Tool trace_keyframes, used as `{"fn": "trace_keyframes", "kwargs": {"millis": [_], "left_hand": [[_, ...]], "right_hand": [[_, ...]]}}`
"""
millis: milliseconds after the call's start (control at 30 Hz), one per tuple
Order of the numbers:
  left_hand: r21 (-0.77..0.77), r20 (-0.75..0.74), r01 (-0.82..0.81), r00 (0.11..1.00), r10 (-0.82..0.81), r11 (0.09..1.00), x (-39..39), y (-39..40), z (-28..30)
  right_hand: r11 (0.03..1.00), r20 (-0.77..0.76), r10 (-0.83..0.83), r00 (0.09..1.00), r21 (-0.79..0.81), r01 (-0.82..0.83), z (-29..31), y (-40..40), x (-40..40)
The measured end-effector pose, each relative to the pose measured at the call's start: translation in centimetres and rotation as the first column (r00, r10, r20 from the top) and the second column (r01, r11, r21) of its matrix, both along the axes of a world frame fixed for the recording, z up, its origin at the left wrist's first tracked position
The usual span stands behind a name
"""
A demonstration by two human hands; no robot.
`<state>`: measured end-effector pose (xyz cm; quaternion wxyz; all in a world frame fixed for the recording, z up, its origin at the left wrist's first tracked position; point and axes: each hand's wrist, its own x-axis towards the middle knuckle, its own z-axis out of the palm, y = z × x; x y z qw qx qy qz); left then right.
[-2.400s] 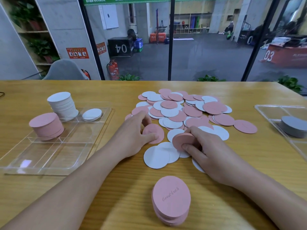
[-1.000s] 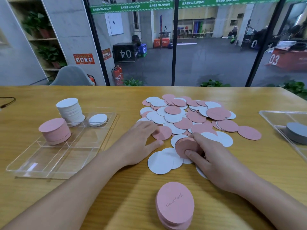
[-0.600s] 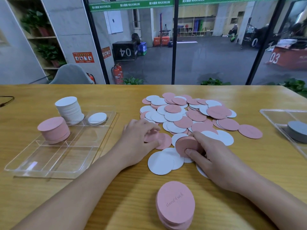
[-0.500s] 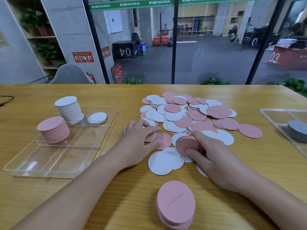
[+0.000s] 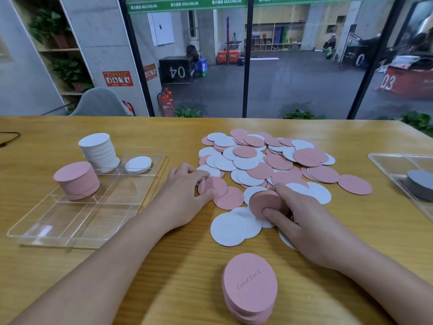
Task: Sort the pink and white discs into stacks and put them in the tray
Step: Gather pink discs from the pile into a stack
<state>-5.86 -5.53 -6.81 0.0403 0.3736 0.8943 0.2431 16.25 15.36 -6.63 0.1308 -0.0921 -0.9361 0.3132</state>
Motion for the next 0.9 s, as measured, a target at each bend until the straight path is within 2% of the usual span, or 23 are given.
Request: {"fn": "trace_keyframes", "kwargs": {"millis": [100,167,233,333,500,700,833,900], "left_hand": [[0.062,0.005,-0.014,1.000,0.013,0.998,0.3,-0.1,0.4],[0.231,0.037,-0.020,0.999,0.012,0.973,0.3,-0.1,0.6],[0.442,0.081,-0.011,0.996,-0.027,0.897,0.2,-0.1,0.7],[0.578,0.136,0.040,0.980,-0.145,0.815,1.0,0.2,1.1],[0.618,0.162,0.127,0.945,-0.284,0.776,3.2,1.3,1.1],[0.583,0.262,0.239,0.849,-0.458,0.777,4.2,2.1,0.2],[0.579,0.281,0.255,0.829,-0.483,0.774,4.2,2.1,0.1],[0.544,0.225,0.236,0.884,-0.411,0.805,3.5,1.7,0.1]], "right_hand": [[1.000,0.000,-0.005,1.000,-0.002,0.005,0.0,0.0,0.0],[1.000,-0.001,-0.005,1.000,-0.002,0.005,-0.1,0.0,0.0],[1.000,-0.001,-0.007,1.000,-0.006,0.007,-0.1,0.1,0.0],[1.000,0.007,-0.012,1.000,-0.003,0.012,-0.2,0.1,0.0],[1.000,0.005,-0.011,1.000,-0.009,0.012,-0.1,0.0,0.0],[1.000,-0.016,0.004,1.000,-0.006,-0.004,-0.3,0.0,0.0],[1.000,-0.023,-0.004,1.000,0.003,0.004,-0.3,0.0,-0.1],[1.000,-0.015,-0.009,1.000,0.006,0.009,-0.3,0.0,-0.1]]}}
